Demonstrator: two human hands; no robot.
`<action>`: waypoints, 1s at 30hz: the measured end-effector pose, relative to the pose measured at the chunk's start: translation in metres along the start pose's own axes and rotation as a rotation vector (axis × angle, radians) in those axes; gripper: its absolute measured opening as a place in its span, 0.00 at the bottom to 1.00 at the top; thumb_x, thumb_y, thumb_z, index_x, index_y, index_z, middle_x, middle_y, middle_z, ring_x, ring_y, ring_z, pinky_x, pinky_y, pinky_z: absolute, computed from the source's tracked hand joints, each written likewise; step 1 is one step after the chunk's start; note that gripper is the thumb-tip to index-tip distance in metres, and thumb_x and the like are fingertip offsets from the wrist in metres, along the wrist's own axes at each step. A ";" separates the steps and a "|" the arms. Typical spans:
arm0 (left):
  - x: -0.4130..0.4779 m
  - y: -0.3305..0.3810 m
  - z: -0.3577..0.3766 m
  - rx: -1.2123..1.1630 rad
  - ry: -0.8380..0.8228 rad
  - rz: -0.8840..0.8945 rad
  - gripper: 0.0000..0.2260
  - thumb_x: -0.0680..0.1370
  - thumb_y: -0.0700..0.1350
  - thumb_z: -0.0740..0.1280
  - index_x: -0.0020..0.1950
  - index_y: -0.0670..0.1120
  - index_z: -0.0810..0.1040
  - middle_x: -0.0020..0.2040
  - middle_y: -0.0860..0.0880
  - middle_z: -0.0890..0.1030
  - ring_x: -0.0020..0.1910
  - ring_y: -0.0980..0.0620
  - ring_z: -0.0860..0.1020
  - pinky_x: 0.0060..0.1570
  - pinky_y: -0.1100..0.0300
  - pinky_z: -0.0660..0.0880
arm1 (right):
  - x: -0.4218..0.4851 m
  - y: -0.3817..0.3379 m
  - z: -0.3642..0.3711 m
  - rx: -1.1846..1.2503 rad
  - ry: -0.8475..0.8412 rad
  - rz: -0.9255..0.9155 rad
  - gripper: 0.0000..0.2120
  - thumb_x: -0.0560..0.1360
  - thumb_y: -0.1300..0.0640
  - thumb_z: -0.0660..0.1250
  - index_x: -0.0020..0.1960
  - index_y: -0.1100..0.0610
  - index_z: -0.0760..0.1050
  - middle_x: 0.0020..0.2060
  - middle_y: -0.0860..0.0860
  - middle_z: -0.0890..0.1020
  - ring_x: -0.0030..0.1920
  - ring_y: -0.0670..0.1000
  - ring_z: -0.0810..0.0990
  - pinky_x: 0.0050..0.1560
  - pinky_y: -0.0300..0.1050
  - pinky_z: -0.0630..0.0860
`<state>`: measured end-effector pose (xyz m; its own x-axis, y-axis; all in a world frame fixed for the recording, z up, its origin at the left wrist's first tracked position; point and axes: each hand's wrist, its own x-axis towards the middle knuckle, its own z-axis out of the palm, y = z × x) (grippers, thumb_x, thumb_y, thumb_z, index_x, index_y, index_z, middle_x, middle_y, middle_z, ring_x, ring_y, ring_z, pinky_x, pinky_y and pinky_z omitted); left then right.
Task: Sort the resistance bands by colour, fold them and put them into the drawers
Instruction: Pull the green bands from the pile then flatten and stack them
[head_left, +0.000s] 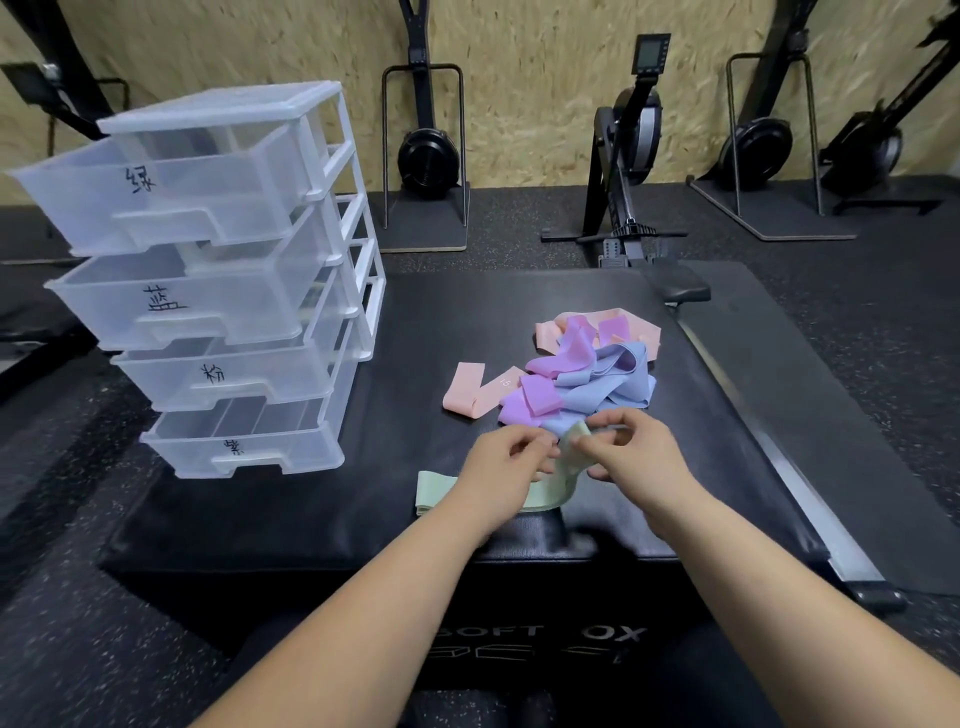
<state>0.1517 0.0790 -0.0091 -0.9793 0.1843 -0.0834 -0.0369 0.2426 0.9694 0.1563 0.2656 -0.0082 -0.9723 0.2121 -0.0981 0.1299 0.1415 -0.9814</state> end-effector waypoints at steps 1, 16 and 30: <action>-0.002 0.005 0.000 -0.085 0.004 -0.038 0.11 0.85 0.46 0.66 0.59 0.43 0.86 0.52 0.47 0.88 0.49 0.53 0.86 0.52 0.62 0.82 | -0.003 -0.001 0.006 0.007 -0.017 -0.018 0.15 0.73 0.57 0.80 0.56 0.57 0.80 0.41 0.55 0.84 0.40 0.49 0.82 0.43 0.44 0.83; -0.008 0.009 -0.033 -0.103 0.231 -0.218 0.13 0.75 0.34 0.69 0.32 0.46 0.78 0.28 0.56 0.74 0.31 0.57 0.76 0.47 0.56 0.86 | -0.021 0.017 0.038 -0.418 -0.132 -0.359 0.33 0.67 0.55 0.83 0.68 0.44 0.73 0.59 0.40 0.82 0.59 0.40 0.79 0.59 0.37 0.75; -0.016 -0.020 -0.121 -0.199 0.351 -0.222 0.08 0.76 0.33 0.68 0.45 0.38 0.87 0.41 0.46 0.87 0.39 0.53 0.86 0.43 0.61 0.84 | 0.008 0.035 0.074 -0.689 -0.400 -0.366 0.42 0.68 0.52 0.83 0.77 0.48 0.70 0.59 0.44 0.80 0.56 0.44 0.78 0.54 0.23 0.67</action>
<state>0.1442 -0.0440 0.0005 -0.9501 -0.1936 -0.2446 -0.2577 0.0457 0.9651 0.1387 0.2004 -0.0554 -0.9543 -0.2977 0.0259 -0.2406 0.7141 -0.6574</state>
